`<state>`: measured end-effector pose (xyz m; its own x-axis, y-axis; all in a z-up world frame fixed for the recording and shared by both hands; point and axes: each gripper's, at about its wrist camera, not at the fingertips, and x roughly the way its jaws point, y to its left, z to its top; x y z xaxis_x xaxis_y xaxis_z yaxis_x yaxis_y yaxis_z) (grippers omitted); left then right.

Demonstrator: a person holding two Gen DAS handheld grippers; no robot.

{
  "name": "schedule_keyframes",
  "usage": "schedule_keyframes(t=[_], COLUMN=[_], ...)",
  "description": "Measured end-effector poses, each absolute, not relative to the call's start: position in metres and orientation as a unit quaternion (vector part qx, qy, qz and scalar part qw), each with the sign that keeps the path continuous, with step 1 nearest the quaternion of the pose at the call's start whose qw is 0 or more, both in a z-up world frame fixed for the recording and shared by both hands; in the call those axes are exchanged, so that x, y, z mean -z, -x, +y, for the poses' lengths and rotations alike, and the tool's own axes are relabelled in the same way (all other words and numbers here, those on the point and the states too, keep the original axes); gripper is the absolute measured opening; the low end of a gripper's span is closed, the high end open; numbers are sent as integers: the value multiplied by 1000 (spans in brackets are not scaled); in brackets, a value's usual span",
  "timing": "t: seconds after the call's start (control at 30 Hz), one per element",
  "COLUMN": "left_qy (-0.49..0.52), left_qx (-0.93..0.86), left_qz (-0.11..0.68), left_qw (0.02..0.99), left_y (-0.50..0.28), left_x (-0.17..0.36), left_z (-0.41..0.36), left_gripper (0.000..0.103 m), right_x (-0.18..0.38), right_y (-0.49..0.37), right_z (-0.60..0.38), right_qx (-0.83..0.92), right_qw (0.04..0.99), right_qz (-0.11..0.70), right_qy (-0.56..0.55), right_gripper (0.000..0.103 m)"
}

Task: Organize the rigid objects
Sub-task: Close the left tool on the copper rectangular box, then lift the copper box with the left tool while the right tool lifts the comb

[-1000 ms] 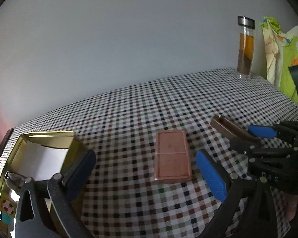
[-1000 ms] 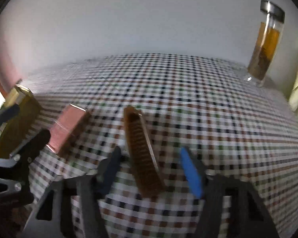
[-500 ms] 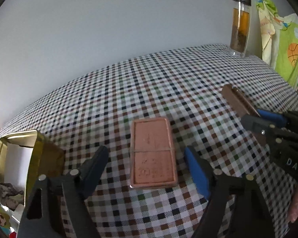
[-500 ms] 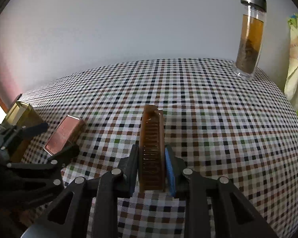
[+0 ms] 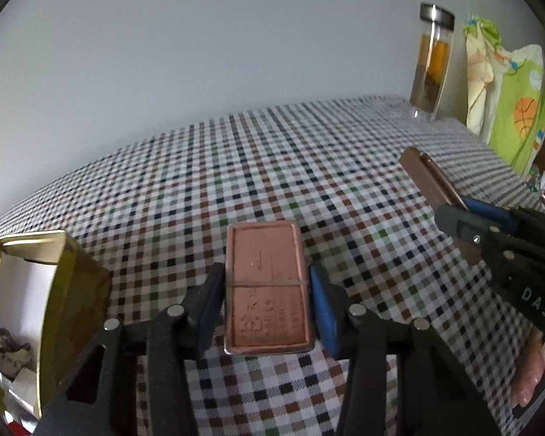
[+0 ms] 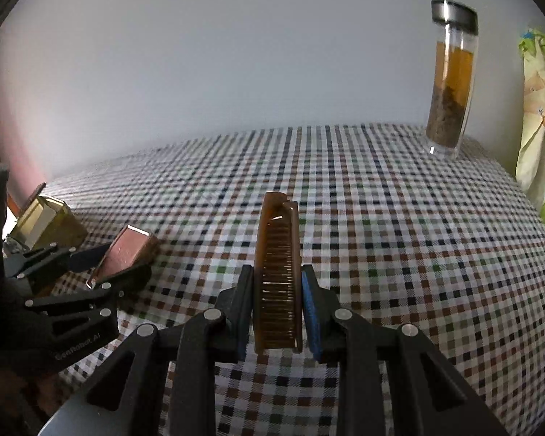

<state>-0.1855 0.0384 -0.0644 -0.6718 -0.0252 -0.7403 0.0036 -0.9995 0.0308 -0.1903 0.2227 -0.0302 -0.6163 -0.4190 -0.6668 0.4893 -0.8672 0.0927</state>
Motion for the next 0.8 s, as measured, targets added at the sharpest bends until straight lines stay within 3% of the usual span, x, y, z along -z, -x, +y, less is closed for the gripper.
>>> schedule_keyframes(t=[0.8], left_qy=[-281], left_qx=[959], left_qz=[-3], left_qw=[34], left_y=[106], left_x=[32], left_z=[29], left_gripper=[46], right_x=[4], right_y=[126], right_z=[203], right_qx=[935], right_qw=[270], right_qz=[68], right_qy=[-220], right_gripper=[28])
